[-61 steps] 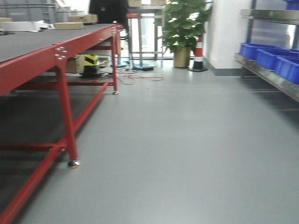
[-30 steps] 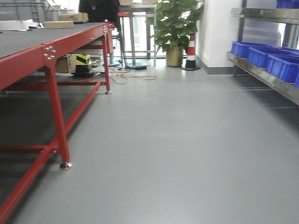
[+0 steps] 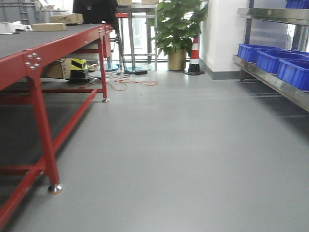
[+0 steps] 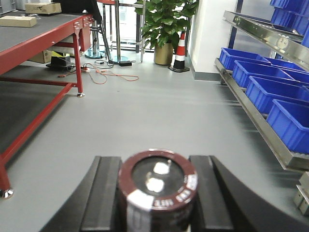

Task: Place cylindrical capacitor in blue bin on shelf
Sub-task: 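Drive the base away from the table toward the blue-bin shelving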

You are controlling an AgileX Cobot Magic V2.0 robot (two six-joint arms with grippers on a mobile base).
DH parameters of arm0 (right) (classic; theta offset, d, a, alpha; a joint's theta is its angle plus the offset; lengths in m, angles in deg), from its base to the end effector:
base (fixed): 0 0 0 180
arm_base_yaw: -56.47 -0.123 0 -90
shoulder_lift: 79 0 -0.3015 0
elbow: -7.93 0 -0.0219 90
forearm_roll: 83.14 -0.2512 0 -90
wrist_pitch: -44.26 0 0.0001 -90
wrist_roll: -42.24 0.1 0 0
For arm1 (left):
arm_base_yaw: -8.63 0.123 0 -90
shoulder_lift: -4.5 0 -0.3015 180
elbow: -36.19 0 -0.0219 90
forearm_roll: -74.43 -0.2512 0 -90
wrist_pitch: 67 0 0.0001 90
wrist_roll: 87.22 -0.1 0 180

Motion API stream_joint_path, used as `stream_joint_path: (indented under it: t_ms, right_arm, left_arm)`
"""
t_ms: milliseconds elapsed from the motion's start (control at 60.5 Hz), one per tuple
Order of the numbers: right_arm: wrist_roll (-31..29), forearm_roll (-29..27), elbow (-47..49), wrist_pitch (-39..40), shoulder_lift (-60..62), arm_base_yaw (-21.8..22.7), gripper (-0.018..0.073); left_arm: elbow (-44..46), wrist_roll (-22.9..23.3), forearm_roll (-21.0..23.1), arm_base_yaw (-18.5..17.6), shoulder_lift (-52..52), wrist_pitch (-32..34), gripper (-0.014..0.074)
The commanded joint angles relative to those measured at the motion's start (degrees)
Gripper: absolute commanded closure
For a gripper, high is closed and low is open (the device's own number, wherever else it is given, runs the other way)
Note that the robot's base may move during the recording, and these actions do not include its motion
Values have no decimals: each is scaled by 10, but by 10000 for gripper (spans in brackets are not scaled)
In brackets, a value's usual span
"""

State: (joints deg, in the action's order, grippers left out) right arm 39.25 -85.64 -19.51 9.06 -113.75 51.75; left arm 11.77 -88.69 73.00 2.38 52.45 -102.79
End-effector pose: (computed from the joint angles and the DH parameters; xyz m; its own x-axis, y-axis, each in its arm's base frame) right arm 0.0630 0.0077 0.4185 -0.1260 -0.0270 -0.9917 -0.1092 0.9939 -0.0132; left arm 0.1252 -0.0122 0.4126 -0.3050 0.0796 -0.9490 0.1092 0.9929 0.0481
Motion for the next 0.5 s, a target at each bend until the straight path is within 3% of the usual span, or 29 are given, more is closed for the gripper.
stream_joint_path:
  t_ms: [0,479]
  right_arm:
    - [1,1,5,18,2,1,721]
    - [1,1,5,18,2,1,721]
  left_arm:
    - [2,-1,3,-4,-3,13,707]
    - [2,-1,3,-4,-3,13,707]
